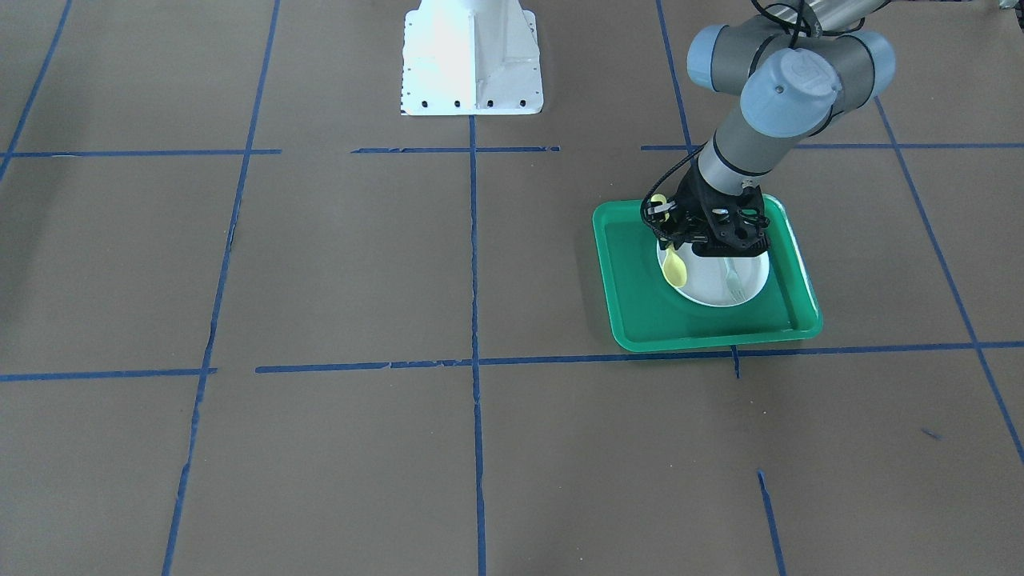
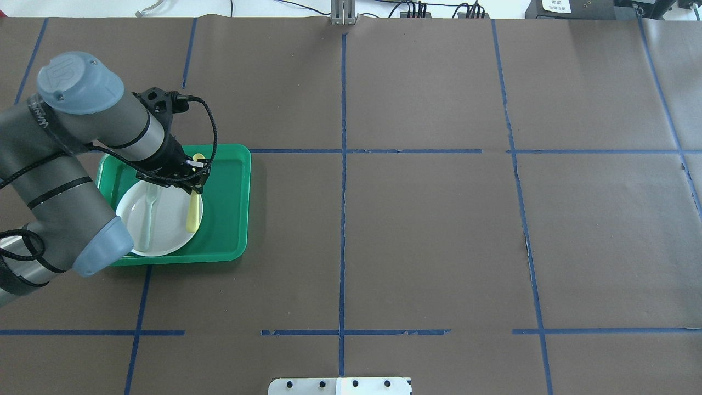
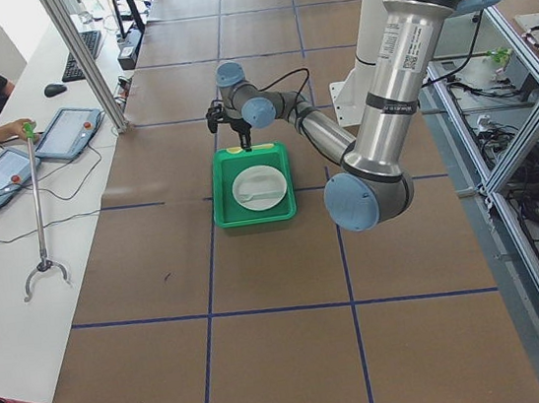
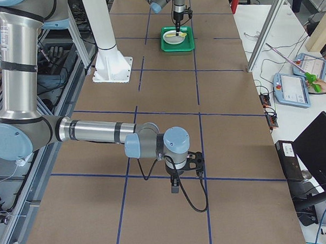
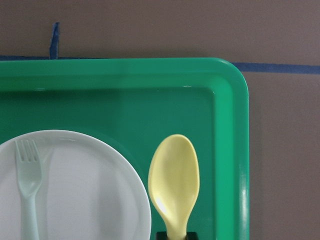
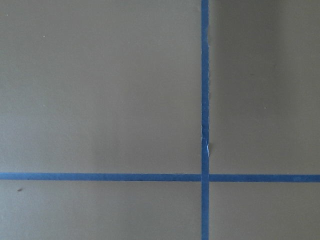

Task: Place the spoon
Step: 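Lift the yellow spoon with the left gripper and carry it off the plate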

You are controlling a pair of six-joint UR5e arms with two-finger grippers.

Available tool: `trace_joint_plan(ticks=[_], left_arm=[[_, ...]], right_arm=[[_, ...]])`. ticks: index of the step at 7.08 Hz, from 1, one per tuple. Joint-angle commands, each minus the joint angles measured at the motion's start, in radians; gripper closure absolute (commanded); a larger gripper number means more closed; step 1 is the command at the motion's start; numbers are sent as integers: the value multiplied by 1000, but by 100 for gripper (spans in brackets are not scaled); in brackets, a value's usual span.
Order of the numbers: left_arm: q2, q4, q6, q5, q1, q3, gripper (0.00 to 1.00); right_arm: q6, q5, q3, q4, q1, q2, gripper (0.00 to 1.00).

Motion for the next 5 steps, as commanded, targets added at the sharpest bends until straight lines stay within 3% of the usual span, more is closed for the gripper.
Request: trace_joint_plan(ticks=[1, 5], left_arm=[[-8, -82, -27, 2, 21, 80, 100], [-20, -159, -42, 5, 53, 161, 100]], right_arm=[[0, 0, 0, 0, 0, 0, 0], [0, 0, 0, 0, 0, 0, 0]])
